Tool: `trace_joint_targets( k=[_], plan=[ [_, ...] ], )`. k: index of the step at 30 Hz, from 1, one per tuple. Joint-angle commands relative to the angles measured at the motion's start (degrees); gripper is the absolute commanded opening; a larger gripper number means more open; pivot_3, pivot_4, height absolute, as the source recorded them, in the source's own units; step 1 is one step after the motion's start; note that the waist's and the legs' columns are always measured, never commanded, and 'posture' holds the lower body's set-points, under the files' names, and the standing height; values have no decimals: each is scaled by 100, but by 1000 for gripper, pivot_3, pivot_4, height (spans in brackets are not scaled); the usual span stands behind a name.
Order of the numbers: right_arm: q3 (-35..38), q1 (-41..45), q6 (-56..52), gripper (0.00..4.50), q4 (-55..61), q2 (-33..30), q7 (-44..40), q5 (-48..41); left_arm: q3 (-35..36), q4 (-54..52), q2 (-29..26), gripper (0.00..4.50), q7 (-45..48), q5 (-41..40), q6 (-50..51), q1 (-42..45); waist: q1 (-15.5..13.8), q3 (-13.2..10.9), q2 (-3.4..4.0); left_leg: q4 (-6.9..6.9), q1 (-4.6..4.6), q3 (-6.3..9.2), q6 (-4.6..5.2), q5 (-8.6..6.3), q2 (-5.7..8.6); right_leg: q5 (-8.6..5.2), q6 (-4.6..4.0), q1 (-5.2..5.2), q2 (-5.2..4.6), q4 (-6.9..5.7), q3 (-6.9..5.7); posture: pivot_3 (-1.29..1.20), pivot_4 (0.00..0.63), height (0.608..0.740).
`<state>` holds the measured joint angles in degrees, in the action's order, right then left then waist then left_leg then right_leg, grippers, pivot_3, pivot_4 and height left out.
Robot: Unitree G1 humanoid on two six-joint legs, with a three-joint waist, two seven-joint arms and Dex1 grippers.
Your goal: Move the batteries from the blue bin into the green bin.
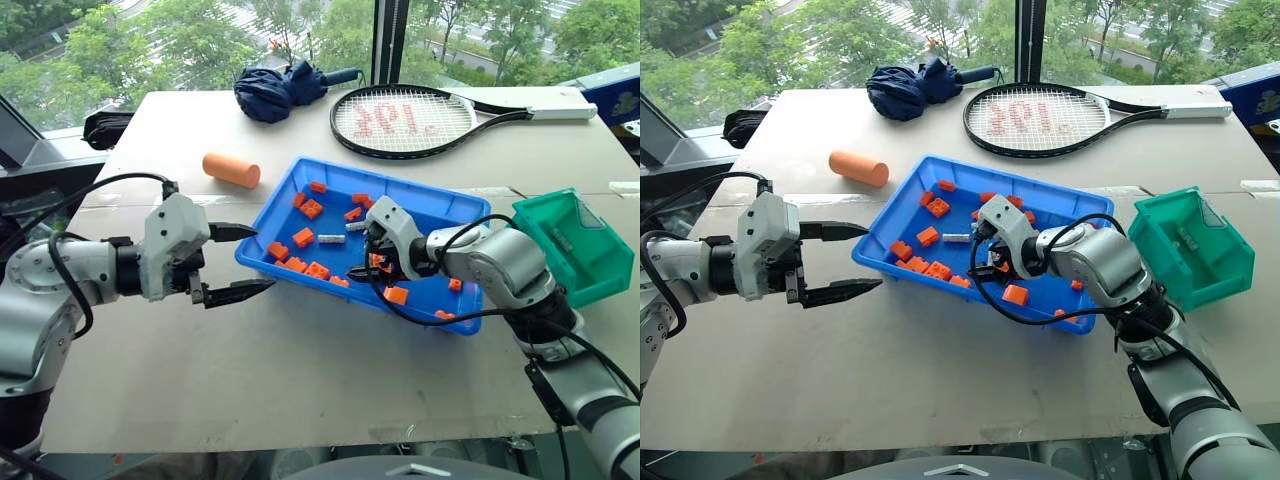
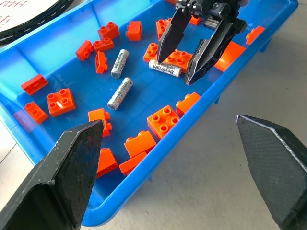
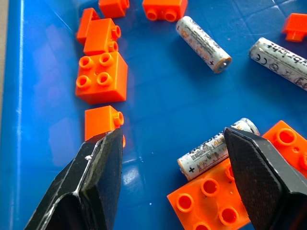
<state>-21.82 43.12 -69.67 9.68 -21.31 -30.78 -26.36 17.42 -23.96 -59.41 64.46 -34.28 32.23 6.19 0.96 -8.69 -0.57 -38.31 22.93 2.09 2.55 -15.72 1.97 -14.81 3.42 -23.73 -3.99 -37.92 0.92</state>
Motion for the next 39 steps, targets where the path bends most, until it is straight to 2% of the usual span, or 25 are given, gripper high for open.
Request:
trace_joint_targets(
  k=[1, 12, 22, 39],
  plan=[
    [62, 147, 68, 3316, 43, -8, 10, 136, 150, -194, -41, 4500, -70, -151, 71, 86, 1, 0, 0, 0, 0, 0, 0, 0, 0, 0, 0, 0, 0, 0, 0, 0, 150, 740],
    [-10, 67, -54, 3316, -53, 95, 144, 438, 25, -166, -60, 4500, -73, -174, 124, 285, 1, 0, 0, 0, 0, 0, -1, 0, 0, 0, 0, 0, 0, 0, 0, 0, 150, 740],
    [272, 57, -386, 3316, 393, 109, 215, 344, -49, -198, -23, 4500, -122, -204, 155, 351, 1, 0, 0, 0, 0, 0, -1, 1, 0, 0, 0, 0, 0, 0, 0, 0, 150, 740],
    [-43, -156, -336, 3316, 976, -372, 188, 523, -118, -188, 1, 4500, -117, -197, 85, 375, 0, 0, 0, 3, 1, 0, -1, 0, -1, 0, 0, -2, -1, 2, 0, 0, 150, 740]
  ],
)
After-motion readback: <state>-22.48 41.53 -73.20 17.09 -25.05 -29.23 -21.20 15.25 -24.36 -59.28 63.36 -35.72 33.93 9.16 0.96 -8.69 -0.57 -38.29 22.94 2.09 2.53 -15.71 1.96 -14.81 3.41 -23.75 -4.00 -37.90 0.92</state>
